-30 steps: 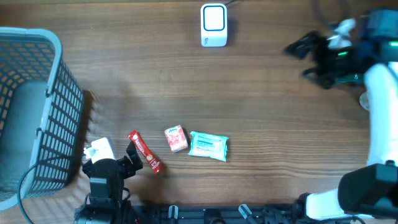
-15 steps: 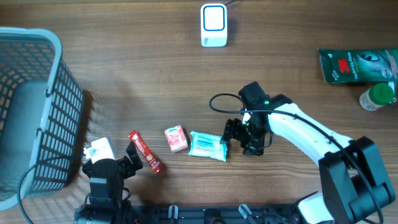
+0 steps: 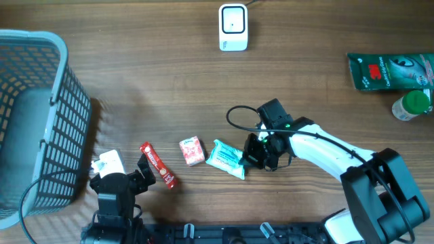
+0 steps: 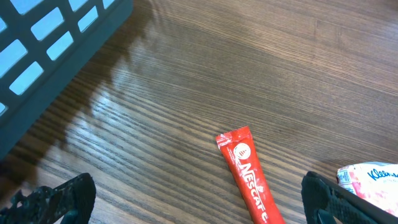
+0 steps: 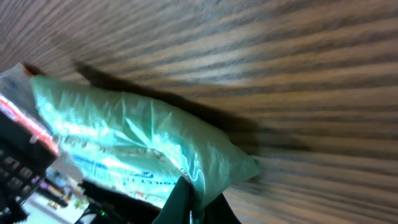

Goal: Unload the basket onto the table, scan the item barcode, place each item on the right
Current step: 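Reach the right gripper to the teal wipes pack and grasp it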

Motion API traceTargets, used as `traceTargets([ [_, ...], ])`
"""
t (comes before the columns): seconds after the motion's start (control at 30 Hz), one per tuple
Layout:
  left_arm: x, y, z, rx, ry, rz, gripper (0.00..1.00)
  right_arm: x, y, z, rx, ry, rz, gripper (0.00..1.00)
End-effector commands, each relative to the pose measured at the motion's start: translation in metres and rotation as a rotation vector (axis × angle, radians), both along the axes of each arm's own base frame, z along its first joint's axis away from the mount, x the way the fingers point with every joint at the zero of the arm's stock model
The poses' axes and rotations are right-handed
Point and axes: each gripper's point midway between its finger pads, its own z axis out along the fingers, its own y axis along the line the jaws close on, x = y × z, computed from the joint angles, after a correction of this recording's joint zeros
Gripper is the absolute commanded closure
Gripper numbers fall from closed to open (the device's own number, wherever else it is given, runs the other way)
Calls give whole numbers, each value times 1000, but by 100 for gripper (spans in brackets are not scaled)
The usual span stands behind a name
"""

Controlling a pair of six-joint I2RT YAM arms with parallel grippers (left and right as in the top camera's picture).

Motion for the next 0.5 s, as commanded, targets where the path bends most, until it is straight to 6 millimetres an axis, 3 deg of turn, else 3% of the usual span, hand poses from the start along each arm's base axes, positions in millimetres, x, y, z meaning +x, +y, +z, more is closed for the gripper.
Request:
traceTargets([
  [0.0, 1, -3, 1, -8, -7, -11, 0, -10, 19, 23, 175, 128, -13, 96],
  [0.03, 1, -3, 1, -8, -7, -11, 0, -13, 31, 45, 296, 213, -36, 96],
  [0.07, 1, -3, 1, -8, -7, -11, 0, -17, 40, 77, 439, 432, -129, 96],
  [0.17, 1, -3, 1, -8, -7, -11, 0, -22, 42, 146, 720, 789, -143, 96],
  [0.33, 1, -3, 1, -8, -7, -11, 0, -11, 41, 146, 511, 1188, -403, 96],
  [0.47, 1, -3, 1, -8, -7, -11, 0, 26, 23, 132, 504, 1146, -582, 96],
])
